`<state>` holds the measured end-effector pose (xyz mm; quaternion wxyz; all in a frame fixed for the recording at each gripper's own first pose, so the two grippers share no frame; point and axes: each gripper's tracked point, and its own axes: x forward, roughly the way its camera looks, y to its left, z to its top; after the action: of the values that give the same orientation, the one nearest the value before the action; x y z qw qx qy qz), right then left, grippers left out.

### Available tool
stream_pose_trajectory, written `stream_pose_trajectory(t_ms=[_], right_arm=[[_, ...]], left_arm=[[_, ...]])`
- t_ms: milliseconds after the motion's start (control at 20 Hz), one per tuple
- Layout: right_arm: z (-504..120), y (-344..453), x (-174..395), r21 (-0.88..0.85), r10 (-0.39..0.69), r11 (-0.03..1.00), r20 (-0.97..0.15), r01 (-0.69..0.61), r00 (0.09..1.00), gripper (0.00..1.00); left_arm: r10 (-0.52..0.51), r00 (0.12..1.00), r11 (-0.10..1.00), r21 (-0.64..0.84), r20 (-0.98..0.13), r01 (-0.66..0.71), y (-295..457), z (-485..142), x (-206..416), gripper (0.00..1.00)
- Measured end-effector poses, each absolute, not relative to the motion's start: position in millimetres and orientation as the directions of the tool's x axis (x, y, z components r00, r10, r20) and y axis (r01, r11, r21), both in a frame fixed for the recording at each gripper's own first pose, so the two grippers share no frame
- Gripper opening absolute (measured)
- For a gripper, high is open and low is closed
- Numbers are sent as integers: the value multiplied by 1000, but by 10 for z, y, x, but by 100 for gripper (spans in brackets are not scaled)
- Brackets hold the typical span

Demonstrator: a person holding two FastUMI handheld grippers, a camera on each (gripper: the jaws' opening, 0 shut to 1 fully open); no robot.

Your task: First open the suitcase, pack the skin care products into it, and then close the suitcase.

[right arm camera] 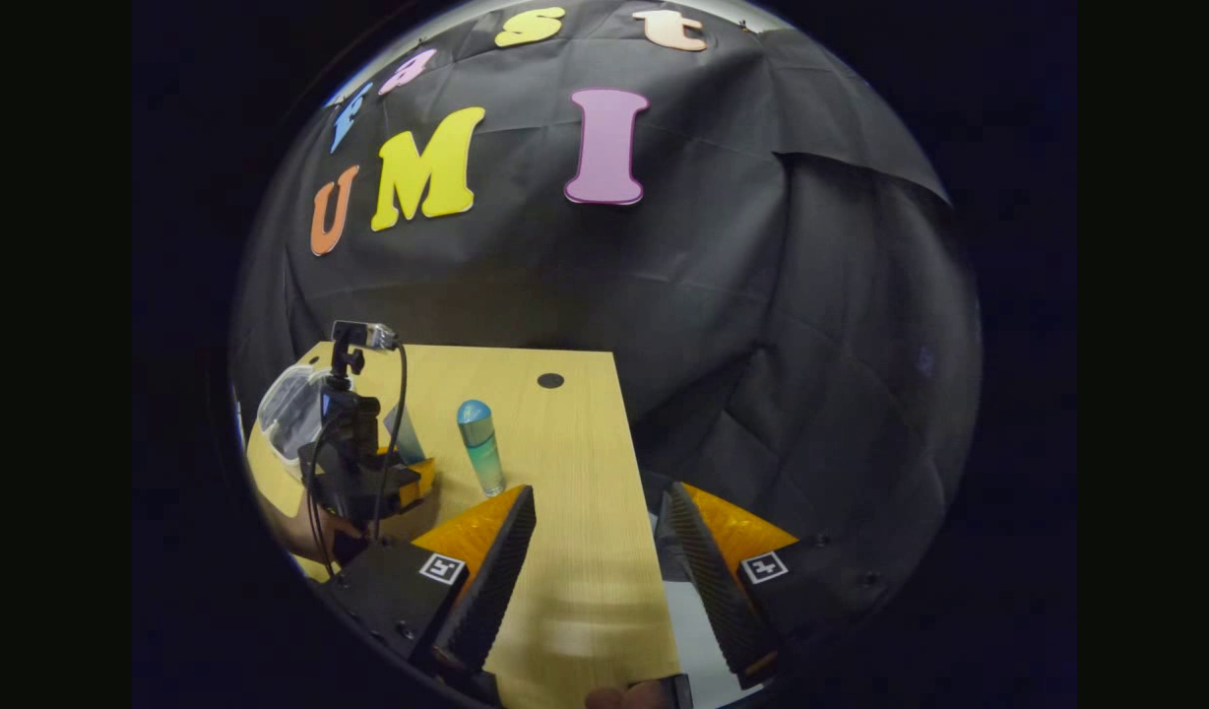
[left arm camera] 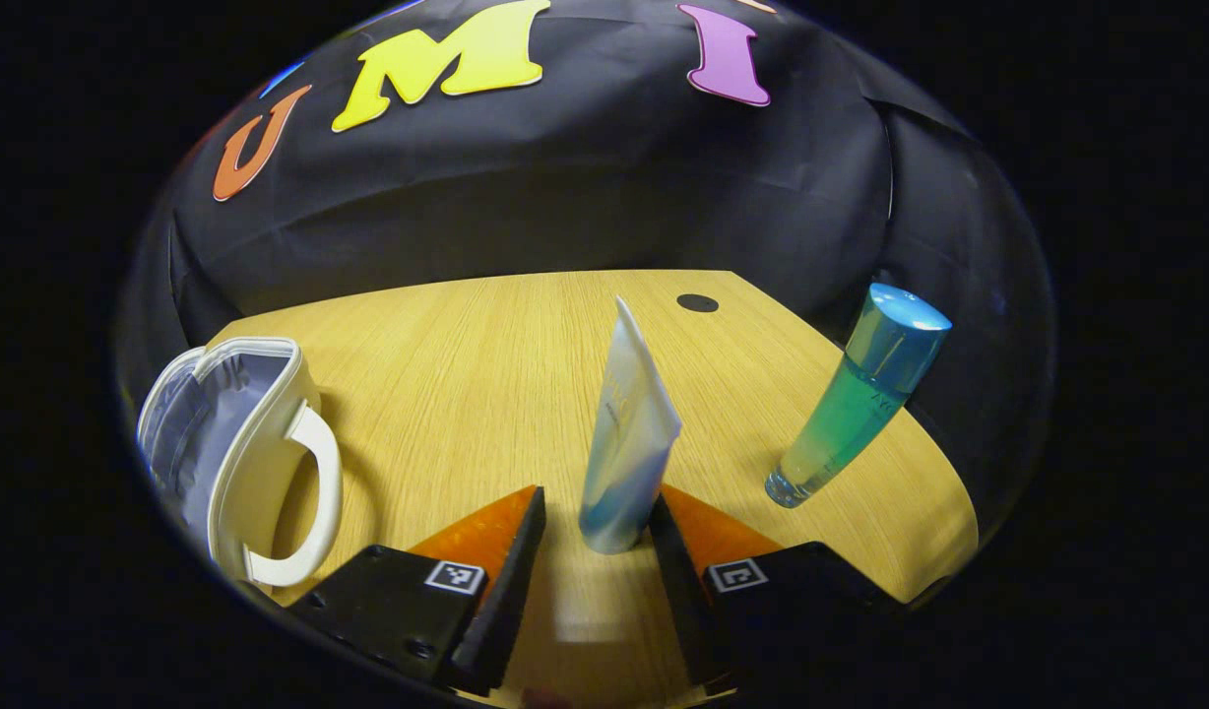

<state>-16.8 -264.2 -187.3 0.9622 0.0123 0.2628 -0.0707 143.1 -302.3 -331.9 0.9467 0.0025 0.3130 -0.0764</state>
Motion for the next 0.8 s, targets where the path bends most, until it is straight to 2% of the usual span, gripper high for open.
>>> stream_pose_trajectory(t_ms=[50,150,200,300,350,400,450,500,650,800], right_arm=[[-1858,-2632,-158,-16,-129,990,-505,140,854,83],[-1826,-2629,-173,-21,-137,989,-501,146,855,84],[-1813,-2619,-173,-22,-142,988,-498,151,856,84],[-1805,-2556,-203,-23,-148,987,-500,157,853,83],[-1784,-2511,-208,-20,-149,987,-498,161,854,83],[-1770,-2461,-206,-17,-150,986,-494,164,856,83],[-1747,-2395,-196,-16,-151,986,-488,164,860,83],[-1729,-2306,-183,-14,-147,987,-481,160,864,83],[-1674,-2001,-125,7,-117,991,-469,136,875,83],[-1557,-1696,-16,18,-88,994,-440,107,894,82]], left_arm=[[-138,793,989,-34,-594,147,-3013,-3315,1431,56],[-157,779,985,-38,-607,169,-3027,-3315,1403,42],[-163,780,984,-39,-604,175,-3010,-3276,1398,48],[-196,791,978,-59,-579,199,-2998,-3077,1384,46],[-215,795,975,-78,-568,208,-2990,-2933,1359,39],[-230,802,973,-103,-552,208,-2945,-2737,1327,45],[-234,814,972,-126,-532,197,-2873,-2545,1315,38],[-226,830,974,-145,-511,176,-2748,-2324,1304,38],[-149,863,986,-140,-482,92,-2120,-1891,1244,38],[1,860,999,-33,-510,-21,-1293,-1840,1172,38]])
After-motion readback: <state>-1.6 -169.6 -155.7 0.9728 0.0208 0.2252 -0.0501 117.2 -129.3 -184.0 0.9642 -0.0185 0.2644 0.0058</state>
